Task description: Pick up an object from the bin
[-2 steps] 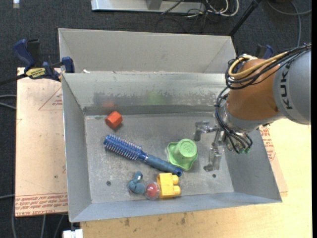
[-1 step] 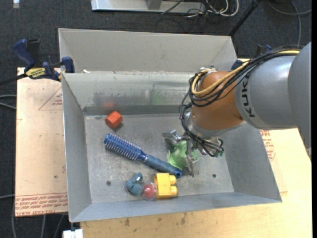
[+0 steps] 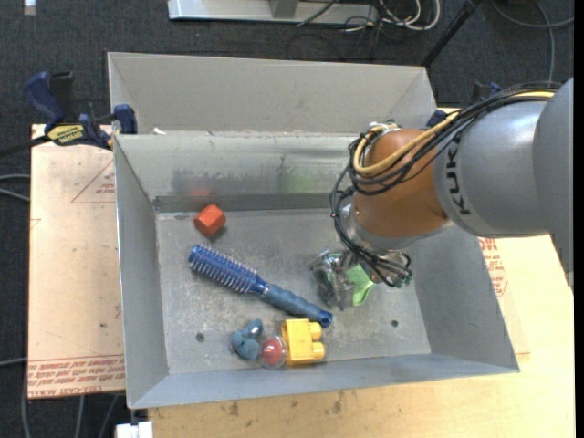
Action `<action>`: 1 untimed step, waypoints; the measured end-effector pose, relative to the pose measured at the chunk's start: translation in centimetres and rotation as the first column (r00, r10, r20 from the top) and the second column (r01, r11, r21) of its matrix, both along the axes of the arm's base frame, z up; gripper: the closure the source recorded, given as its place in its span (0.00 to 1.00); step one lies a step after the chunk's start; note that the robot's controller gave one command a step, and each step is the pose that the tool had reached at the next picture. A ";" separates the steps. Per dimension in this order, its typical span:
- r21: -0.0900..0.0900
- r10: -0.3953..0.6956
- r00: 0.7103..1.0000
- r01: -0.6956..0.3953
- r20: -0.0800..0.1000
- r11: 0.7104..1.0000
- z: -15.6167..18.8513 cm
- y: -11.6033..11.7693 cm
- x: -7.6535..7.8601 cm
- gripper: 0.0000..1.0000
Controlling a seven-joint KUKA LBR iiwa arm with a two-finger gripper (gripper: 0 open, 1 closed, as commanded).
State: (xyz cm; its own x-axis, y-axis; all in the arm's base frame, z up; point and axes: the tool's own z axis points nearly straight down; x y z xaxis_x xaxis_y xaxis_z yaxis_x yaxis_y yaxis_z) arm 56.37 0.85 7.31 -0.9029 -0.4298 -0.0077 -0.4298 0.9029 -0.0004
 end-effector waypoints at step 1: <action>0.001 -0.094 0.996 0.094 -0.003 0.996 7.5 3.1 -5.2 1.00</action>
Offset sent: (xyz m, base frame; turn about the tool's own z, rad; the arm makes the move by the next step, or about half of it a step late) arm -0.0519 0.0276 0.0713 0.0969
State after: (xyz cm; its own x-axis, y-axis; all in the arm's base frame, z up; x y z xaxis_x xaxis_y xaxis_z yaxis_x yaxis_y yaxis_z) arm 51.21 3.90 14.77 -0.9392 -0.3434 -0.0055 -0.3434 0.9392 0.0015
